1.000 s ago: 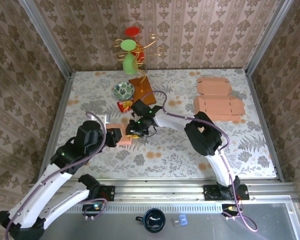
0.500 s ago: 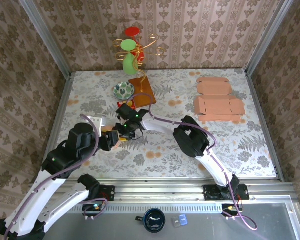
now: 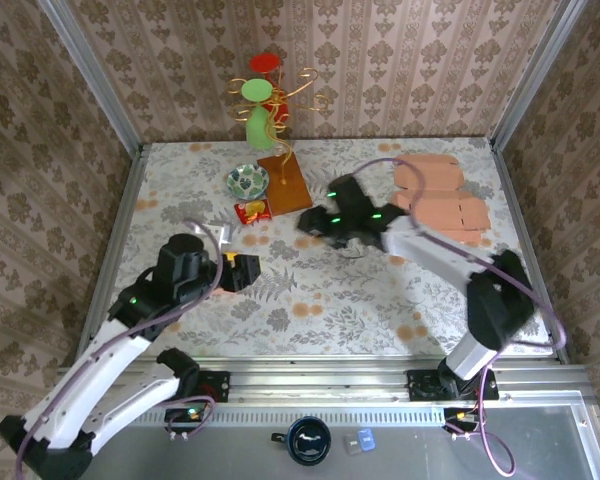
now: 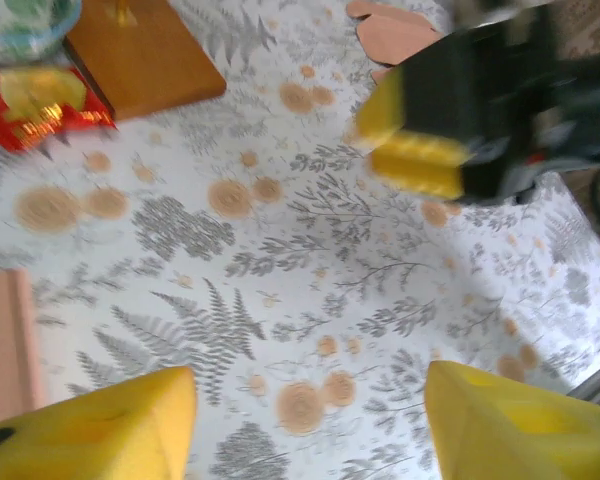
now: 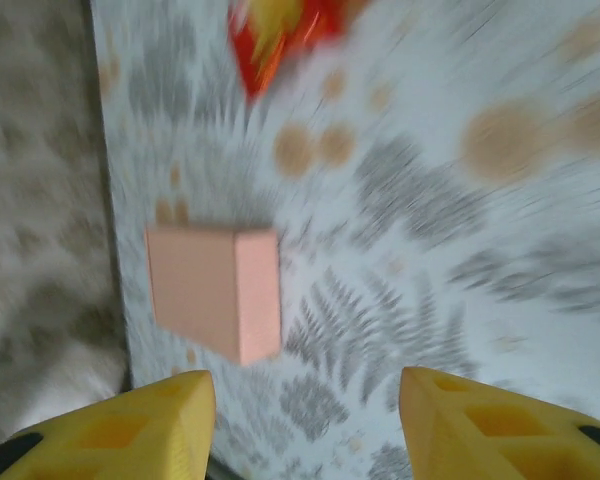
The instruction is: Fold the paper box
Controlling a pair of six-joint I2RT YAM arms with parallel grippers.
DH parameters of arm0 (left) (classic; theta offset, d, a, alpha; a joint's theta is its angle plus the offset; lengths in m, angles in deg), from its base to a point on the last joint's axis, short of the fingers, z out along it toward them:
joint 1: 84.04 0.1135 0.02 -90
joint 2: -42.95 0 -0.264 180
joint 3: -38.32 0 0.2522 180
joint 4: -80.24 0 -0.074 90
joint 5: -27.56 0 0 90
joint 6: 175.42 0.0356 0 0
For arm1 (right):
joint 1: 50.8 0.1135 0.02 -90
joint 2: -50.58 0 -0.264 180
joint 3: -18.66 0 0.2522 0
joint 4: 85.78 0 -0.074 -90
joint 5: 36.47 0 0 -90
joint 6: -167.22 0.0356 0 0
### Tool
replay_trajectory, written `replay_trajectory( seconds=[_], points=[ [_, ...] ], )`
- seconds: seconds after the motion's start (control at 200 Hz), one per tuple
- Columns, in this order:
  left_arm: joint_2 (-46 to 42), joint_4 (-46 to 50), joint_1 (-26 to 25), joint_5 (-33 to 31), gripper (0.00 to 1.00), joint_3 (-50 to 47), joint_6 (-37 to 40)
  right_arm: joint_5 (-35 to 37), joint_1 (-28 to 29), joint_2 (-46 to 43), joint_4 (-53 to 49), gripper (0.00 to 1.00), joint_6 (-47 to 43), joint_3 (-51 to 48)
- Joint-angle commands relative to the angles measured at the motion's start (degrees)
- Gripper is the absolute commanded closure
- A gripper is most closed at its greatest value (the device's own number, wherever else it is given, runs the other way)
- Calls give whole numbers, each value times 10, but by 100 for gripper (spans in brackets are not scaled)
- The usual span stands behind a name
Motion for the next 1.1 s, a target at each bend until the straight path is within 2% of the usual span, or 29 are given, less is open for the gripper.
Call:
replay_trajectory(
  seconds=[0.0, 0.125, 0.235, 0.33, 0.425, 0.58, 0.735, 0.83, 0.945, 1.09],
  points=[
    [64, -71, -12, 33, 45, 4, -83, 3, -117, -47, -7, 48, 31, -86],
    [146, -91, -53, 7, 51, 35, -162, -33, -254, -50, -13, 48, 21, -115],
    [191, -136, -105, -44, 53, 43, -204, -64, -343, -18, 6, 48, 23, -114],
    [219, -174, -149, -97, 53, 45, -241, -94, -392, 28, 34, 48, 25, -95],
    [243, -207, -185, -131, 53, 45, -272, -104, -416, 81, 19, 48, 4, -50],
    [271, -213, -220, -157, 53, 60, -295, -103, -435, 151, -13, 48, -14, -12],
    [286, -232, -227, -163, 52, 59, -310, -125, -419, 178, -24, 48, -6, -25],
    [296, -243, -223, -160, 52, 58, -310, -128, -399, 170, -11, 48, 17, -59],
    [309, -249, -205, -127, 51, 60, -311, -133, -367, 145, 24, 48, 77, -114],
    [320, -261, -175, -80, 50, 48, -327, -103, -298, 102, 75, 48, 157, -176]
  ],
)
